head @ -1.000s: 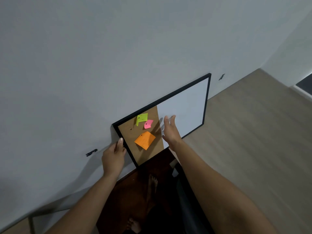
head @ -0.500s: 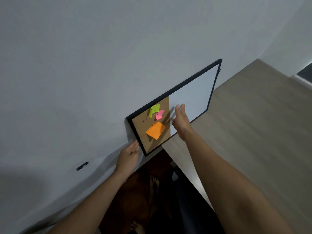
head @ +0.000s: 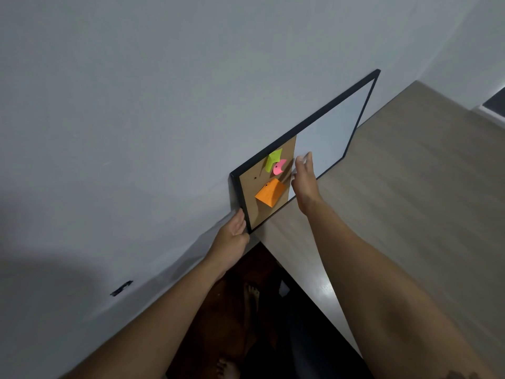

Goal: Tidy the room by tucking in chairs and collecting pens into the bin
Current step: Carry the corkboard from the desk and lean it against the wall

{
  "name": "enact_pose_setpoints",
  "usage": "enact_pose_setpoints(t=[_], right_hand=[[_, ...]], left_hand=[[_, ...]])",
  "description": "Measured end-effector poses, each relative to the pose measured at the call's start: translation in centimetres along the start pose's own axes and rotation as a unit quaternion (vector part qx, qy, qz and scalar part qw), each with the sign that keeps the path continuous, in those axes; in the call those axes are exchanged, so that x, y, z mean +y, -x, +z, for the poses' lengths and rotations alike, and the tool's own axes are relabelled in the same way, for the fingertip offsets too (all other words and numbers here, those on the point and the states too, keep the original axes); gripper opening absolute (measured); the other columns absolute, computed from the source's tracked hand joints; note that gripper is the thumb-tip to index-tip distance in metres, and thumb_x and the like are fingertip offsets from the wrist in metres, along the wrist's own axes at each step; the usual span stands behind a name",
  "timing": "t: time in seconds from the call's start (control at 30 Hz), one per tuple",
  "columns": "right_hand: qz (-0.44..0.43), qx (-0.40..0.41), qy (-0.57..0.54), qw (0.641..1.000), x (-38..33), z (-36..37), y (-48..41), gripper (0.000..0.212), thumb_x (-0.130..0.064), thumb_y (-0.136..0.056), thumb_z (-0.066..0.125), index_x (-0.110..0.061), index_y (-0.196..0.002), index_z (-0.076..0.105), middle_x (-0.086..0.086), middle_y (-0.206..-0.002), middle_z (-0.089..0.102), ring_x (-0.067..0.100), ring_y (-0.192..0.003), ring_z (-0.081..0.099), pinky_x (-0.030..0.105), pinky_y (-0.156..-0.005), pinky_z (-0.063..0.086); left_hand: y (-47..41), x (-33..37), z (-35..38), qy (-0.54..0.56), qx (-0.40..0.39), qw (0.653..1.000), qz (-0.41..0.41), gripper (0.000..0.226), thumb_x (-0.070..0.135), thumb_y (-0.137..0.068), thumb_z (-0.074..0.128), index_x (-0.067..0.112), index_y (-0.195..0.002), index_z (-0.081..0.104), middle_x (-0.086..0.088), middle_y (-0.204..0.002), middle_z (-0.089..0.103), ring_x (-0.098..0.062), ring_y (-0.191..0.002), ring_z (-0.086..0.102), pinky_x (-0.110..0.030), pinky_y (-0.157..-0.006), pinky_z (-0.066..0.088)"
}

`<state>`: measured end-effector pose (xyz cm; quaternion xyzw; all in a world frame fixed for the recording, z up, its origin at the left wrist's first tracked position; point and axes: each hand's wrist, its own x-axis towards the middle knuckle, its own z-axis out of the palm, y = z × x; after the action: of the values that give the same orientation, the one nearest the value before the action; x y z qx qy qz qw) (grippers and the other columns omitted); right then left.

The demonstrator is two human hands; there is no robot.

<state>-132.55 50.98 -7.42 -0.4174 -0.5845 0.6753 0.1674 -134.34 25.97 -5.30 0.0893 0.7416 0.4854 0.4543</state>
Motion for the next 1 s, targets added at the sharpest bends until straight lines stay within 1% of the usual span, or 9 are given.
enact_pose_setpoints(t=[0.2, 0.33, 0.43, 0.53, 0.6, 0.73, 0.83, 0.93, 1.0], right_hand=[[0.011, 0.0, 0.029, 1.0, -0.3, -0.4, 0.3, 0.074, -0.065, -0.108, 0.033, -0.038, -0.169, 0.001, 0.001, -0.179, 0.012, 0.032, -0.162, 0.022, 0.052, -0.125, 0.03], [0.028, 0.001, 0.06, 0.998, -0.5, -0.8, 1.8, 0.074, -0.063, -0.109, 0.029, -0.028, -0.171, 0.008, 0.0, -0.178, 0.014, 0.025, -0.163, 0.017, 0.048, -0.126, 0.025], [0.037, 0.01, 0.086, 0.996, 0.1, -1.2, 3.8, 0.076, -0.063, -0.109, 0.03, -0.023, -0.171, 0.01, 0.001, -0.178, 0.014, 0.024, -0.164, 0.016, 0.044, -0.127, 0.022], [0.048, 0.016, 0.11, 0.993, 1.0, -1.9, 6.5, 0.075, -0.061, -0.11, 0.031, -0.021, -0.171, 0.013, 0.001, -0.178, 0.015, 0.024, -0.164, 0.017, 0.043, -0.128, 0.02], [0.049, 0.011, 0.113, 0.992, 1.7, -2.3, 8.6, 0.074, -0.058, -0.111, 0.033, -0.018, -0.17, 0.016, 0.001, -0.177, 0.02, 0.024, -0.163, 0.021, 0.04, -0.127, 0.021], [0.031, -0.002, 0.136, 0.99, 3.0, -3.4, 13.3, 0.061, -0.051, -0.113, 0.036, -0.014, -0.161, 0.04, 0.003, -0.165, 0.043, 0.024, -0.154, 0.037, 0.032, -0.113, 0.03], [0.041, -0.003, 0.161, 0.986, 4.2, -4.3, 16.5, 0.065, -0.053, -0.112, 0.039, -0.012, -0.161, 0.04, 0.006, -0.166, 0.042, 0.026, -0.154, 0.038, 0.035, -0.115, 0.03], [0.045, -0.003, 0.164, 0.985, 5.3, -5.8, 19.5, 0.065, -0.053, -0.11, 0.044, -0.012, -0.161, 0.043, 0.006, -0.166, 0.044, 0.025, -0.152, 0.041, 0.036, -0.117, 0.032], [0.047, -0.01, 0.171, 0.984, 5.8, -6.9, 21.3, 0.065, -0.054, -0.11, 0.045, -0.012, -0.159, 0.045, 0.007, -0.164, 0.046, 0.025, -0.151, 0.043, 0.038, -0.118, 0.034]], left_hand=[[0.3, 0.0, -0.4, -0.009, 0.004, 1.0, 0.007, 0.082, -0.007, -0.103, 0.049, 0.026, -0.172, 0.019, 0.006, -0.179, 0.023, -0.017, -0.163, 0.027, -0.048, -0.133, 0.027], [1.5, -0.3, -1.0, -0.029, 0.018, 0.999, 0.004, 0.077, 0.002, -0.106, 0.052, 0.025, -0.172, 0.021, 0.006, -0.178, 0.025, -0.018, -0.163, 0.028, -0.047, -0.133, 0.027], [3.3, -1.0, -1.9, -0.032, 0.029, 0.999, -0.001, 0.071, 0.013, -0.107, 0.055, 0.028, -0.171, 0.027, 0.008, -0.173, 0.037, -0.017, -0.159, 0.036, -0.048, -0.131, 0.03], [5.8, -2.6, -2.9, -0.023, 0.039, 0.999, 0.003, 0.06, 0.019, -0.109, 0.056, 0.029, -0.165, 0.038, 0.012, -0.161, 0.054, -0.016, -0.15, 0.049, -0.048, -0.129, 0.035], [7.6, -4.1, -3.6, -0.021, 0.04, 0.999, 0.007, 0.053, 0.023, -0.109, 0.057, 0.031, -0.161, 0.046, 0.016, -0.152, 0.062, -0.012, -0.144, 0.055, -0.049, -0.128, 0.038], [10.9, -6.9, -4.3, -0.033, 0.038, 0.998, 0.023, 0.041, 0.026, -0.107, 0.061, 0.033, -0.147, 0.061, 0.023, -0.135, 0.072, -0.005, -0.134, 0.062, -0.044, -0.124, 0.043], [13.0, -7.8, -3.7, -0.034, 0.019, 0.999, 0.03, 0.033, 0.024, -0.107, 0.06, 0.034, -0.138, 0.068, 0.023, -0.131, 0.075, -0.005, -0.129, 0.067, -0.039, -0.121, 0.046], [14.8, -7.7, -2.4, -0.024, 0.001, 0.999, 0.04, 0.032, 0.022, -0.112, 0.053, 0.025, -0.14, 0.067, 0.015, -0.132, 0.075, -0.008, -0.124, 0.071, -0.034, -0.116, 0.051], [15.7, -7.4, -1.4, -0.026, -0.011, 0.999, 0.046, 0.032, 0.023, -0.113, 0.052, 0.023, -0.141, 0.068, 0.013, -0.133, 0.074, -0.007, -0.121, 0.072, -0.026, -0.108, 0.055]])
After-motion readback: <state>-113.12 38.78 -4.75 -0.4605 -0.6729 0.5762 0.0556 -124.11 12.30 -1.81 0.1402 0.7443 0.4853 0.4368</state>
